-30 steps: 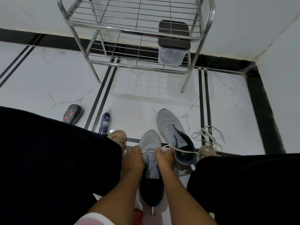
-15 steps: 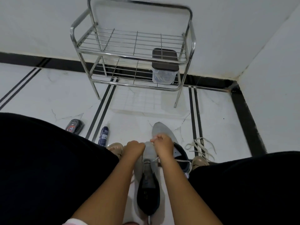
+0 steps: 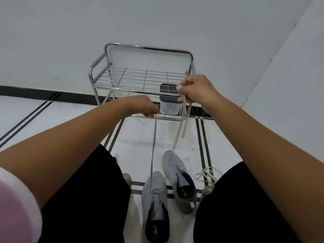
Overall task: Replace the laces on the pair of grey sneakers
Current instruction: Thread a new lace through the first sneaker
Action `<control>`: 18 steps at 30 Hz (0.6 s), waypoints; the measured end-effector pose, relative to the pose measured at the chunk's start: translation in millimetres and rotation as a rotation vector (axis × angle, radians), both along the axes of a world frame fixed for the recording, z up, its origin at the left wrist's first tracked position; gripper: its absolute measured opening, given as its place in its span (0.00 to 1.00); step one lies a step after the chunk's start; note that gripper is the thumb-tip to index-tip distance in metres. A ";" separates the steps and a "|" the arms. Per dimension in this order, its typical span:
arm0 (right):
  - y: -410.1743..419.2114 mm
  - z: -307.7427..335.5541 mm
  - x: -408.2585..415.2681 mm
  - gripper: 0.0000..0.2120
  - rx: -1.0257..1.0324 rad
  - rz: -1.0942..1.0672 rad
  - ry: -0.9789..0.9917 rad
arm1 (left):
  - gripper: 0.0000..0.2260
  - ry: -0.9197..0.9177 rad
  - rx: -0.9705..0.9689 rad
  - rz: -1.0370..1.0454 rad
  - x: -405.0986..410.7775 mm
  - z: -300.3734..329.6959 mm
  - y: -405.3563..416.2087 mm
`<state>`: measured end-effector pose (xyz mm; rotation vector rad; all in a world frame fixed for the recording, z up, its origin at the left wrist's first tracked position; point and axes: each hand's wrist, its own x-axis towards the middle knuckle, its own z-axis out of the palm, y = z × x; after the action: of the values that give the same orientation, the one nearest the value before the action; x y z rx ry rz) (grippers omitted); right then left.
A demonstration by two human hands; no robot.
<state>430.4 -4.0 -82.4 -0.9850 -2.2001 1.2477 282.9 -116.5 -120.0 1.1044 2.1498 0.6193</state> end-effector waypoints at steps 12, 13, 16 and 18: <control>-5.6 13.8 9.6 0.06 -0.111 0.027 0.246 | 0.09 -0.453 0.500 0.129 6.4 37.1 -0.3; -6.2 14.0 9.3 0.06 -0.122 0.027 0.257 | 0.07 -0.452 0.529 0.116 5.9 36.7 -0.8; -4.5 15.1 7.4 0.05 -0.079 0.029 0.256 | 0.07 -0.413 0.581 0.107 8.9 38.6 -1.5; -2.8 14.6 6.9 0.05 -0.050 0.030 0.254 | 0.12 -0.382 0.626 0.125 14.4 39.3 -0.2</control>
<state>437.2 -6.7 -67.8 -0.7672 -2.0031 1.3655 297.3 -116.7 -80.8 1.0436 1.7348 1.5007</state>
